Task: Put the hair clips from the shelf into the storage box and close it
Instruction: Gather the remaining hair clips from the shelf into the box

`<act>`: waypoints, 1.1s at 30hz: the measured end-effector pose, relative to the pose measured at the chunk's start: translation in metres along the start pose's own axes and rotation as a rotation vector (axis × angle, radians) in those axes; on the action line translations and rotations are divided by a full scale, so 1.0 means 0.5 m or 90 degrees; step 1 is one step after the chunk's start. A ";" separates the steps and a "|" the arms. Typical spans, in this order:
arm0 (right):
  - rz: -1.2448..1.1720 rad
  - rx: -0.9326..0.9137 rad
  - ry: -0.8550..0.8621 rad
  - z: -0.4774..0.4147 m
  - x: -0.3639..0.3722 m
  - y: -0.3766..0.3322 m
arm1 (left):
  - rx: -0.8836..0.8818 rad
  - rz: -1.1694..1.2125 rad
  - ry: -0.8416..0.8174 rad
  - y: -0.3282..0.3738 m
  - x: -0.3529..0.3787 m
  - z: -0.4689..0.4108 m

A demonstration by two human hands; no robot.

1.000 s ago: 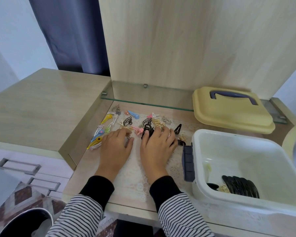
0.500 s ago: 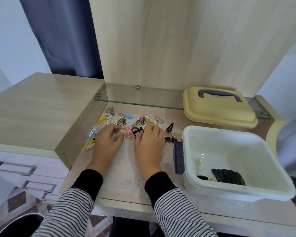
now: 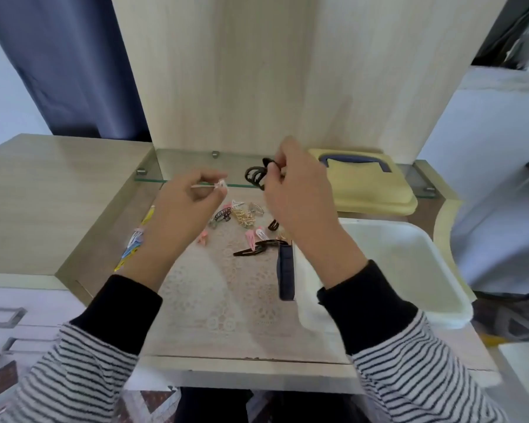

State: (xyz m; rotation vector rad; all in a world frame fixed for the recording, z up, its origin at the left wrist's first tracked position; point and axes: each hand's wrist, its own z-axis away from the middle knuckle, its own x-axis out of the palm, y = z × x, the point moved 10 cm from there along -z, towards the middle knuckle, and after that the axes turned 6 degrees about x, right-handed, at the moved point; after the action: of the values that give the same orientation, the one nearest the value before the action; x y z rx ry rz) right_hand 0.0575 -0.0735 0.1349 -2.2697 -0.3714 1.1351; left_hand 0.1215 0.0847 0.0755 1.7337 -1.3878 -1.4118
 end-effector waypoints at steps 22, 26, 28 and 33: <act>0.347 0.008 -0.527 0.056 -0.064 0.328 | 0.183 -0.291 -0.486 0.135 0.400 0.059; 0.453 -0.060 -0.505 0.061 -0.041 0.358 | 0.230 -0.436 -0.525 0.119 0.434 0.067; 0.478 -0.080 -0.502 0.063 -0.025 0.373 | 0.267 -0.540 -0.540 0.108 0.450 0.072; 0.508 -0.102 -0.504 0.064 0.001 0.393 | 0.298 -0.702 -0.563 0.081 0.472 0.076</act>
State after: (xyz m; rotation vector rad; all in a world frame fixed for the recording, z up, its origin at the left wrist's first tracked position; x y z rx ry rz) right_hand 0.0311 -0.2186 0.0014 -2.0280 0.2079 2.4865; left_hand 0.0566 -0.1372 0.0015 2.5062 -1.1767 -2.8873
